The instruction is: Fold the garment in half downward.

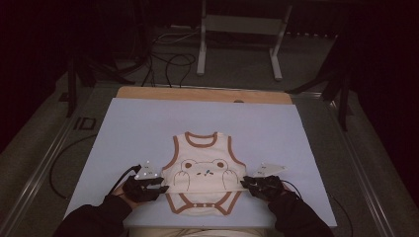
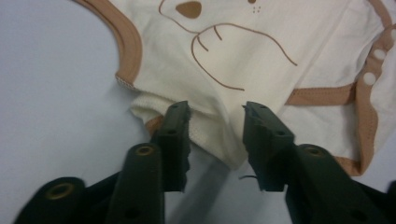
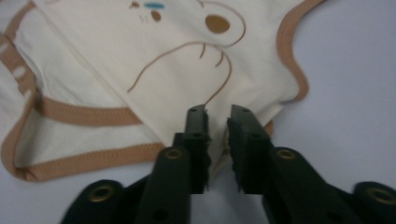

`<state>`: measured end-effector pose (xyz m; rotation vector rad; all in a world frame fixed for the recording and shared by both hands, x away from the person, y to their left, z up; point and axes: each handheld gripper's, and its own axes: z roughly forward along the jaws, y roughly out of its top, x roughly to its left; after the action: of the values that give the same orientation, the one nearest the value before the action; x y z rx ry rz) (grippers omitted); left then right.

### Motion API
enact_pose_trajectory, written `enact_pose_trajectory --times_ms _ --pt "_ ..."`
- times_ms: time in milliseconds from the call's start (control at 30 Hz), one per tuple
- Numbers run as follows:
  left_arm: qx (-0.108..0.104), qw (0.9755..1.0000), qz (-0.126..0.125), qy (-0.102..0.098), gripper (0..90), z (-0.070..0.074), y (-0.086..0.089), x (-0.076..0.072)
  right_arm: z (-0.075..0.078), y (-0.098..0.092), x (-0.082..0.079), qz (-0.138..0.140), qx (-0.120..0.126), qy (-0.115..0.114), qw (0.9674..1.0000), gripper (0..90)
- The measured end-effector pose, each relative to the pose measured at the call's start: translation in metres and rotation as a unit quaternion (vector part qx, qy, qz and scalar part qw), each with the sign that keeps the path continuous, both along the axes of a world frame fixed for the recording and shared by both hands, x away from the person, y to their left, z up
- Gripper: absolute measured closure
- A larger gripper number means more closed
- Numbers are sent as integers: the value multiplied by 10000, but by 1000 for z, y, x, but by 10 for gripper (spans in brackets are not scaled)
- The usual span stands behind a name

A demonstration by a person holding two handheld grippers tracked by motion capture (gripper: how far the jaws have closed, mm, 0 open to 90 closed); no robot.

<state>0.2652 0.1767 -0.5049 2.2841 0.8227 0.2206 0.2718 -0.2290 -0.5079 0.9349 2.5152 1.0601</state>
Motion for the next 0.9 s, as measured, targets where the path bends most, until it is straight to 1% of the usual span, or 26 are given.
enact_pose_trajectory --times_ms 33,67,100,133,167,267,367,467,533,567,600,633,667,700,733,800,833,867,900 --pt "-41 10000 10 -17 584 2 1 0 2 0 0 -25 50 -56 10000 673" --pt "-85 10000 28 -44 566 4 1 0 4 0 0 -25 62 -78 9999 634" --pt "-114 9999 48 -41 534 5 2 0 5 0 -1 -47 114 -99 9999 607" --pt "-163 9999 45 -31 514 6 3 1 6 -1 0 -43 111 -117 9999 583" --pt "-170 9998 72 -27 471 7 3 1 8 0 0 -59 149 -143 9998 528" --pt "-193 9998 42 -39 403 12 4 2 11 1 0 -56 223 -174 9996 460" --pt "-231 9997 98 -61 319 15 3 3 14 0 2 -84 326 -168 9993 376" --pt "-235 9997 34 -75 269 18 3 5 17 0 3 -67 382 -192 9991 311" --pt "-254 9997 3 -41 230 20 2 6 19 1 4 -102 428 -207 9988 255" --pt "-244 9997 -8 -51 194 21 2 7 21 2 5 -71 461 -190 9987 217" --pt "-288 9996 10 -42 172 22 2 8 22 2 6 -61 474 -201 9987 189" --pt "-336 9994 -15 -17 154 23 3 9 23 3 7 -28 478 -197 9987 138" --pt "-422 9991 -63 11 137 24 4 10 24 3 7 7 488 -192 9986 128" --pt "-472 9988 -102 31 95 25 5 11 25 3 8 7 528 -183 9984 136" --pt "-520 9985 -165 29 76 27 6 12 26 4 9 14 520 -173 9985 132" --pt "-537 9983 -226 23 24 29 6 13 28 5 10 77 564 -197 9982 114" --pt "-518 9983 -262 6 18 30 6 14 30 6 11 107 596 -167 9980 104" --pt "-543 9982 -259 -38 3 31 6 15 31 7 13 121 635 -175 9978 103" --pt "-565 9980 -271 -36 3 32 6 16 32 8 14 144 623 -211 9977 98"
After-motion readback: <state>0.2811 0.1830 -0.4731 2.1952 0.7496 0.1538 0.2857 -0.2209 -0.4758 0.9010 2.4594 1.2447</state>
